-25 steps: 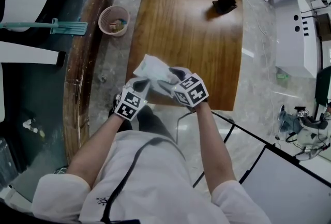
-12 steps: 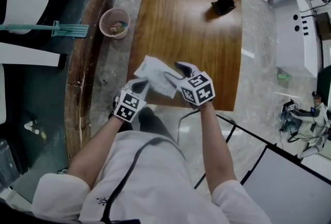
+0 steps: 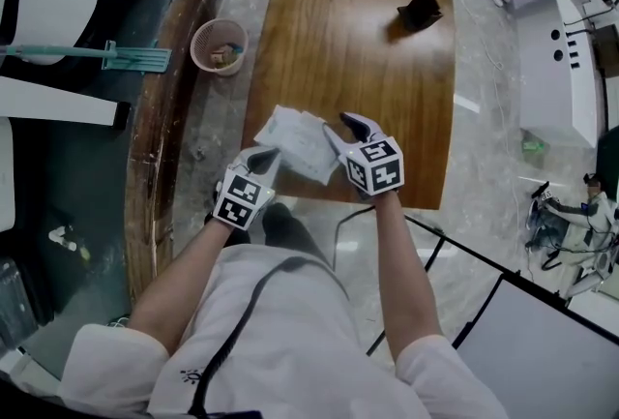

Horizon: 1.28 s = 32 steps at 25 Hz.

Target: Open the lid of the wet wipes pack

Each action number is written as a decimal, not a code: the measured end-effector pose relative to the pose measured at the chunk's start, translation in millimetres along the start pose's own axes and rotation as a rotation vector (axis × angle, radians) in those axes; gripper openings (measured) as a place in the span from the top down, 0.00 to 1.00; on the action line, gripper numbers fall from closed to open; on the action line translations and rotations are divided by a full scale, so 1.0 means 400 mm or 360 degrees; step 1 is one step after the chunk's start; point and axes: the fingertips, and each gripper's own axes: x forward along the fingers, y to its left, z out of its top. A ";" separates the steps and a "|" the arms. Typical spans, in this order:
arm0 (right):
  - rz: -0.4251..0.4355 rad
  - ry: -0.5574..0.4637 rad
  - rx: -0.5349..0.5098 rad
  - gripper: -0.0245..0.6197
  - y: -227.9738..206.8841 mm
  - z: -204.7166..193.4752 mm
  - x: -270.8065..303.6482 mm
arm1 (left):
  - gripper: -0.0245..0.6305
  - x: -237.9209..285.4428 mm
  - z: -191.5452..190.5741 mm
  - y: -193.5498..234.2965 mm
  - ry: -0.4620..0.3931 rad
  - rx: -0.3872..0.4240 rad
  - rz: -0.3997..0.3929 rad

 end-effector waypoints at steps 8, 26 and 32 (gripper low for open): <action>-0.0078 -0.0019 0.0177 0.73 -0.053 -0.036 0.002 | 0.96 -0.009 0.044 0.009 -0.0066 -0.0034 0.0028; -0.0193 -0.0029 0.0210 0.81 -0.038 -0.047 0.003 | 0.96 -0.050 0.100 -0.003 -0.0132 0.0030 -0.0035; -0.0228 -0.0062 0.0204 0.81 -0.019 -0.039 -0.024 | 0.96 -0.065 0.118 -0.008 -0.0144 0.0084 -0.0075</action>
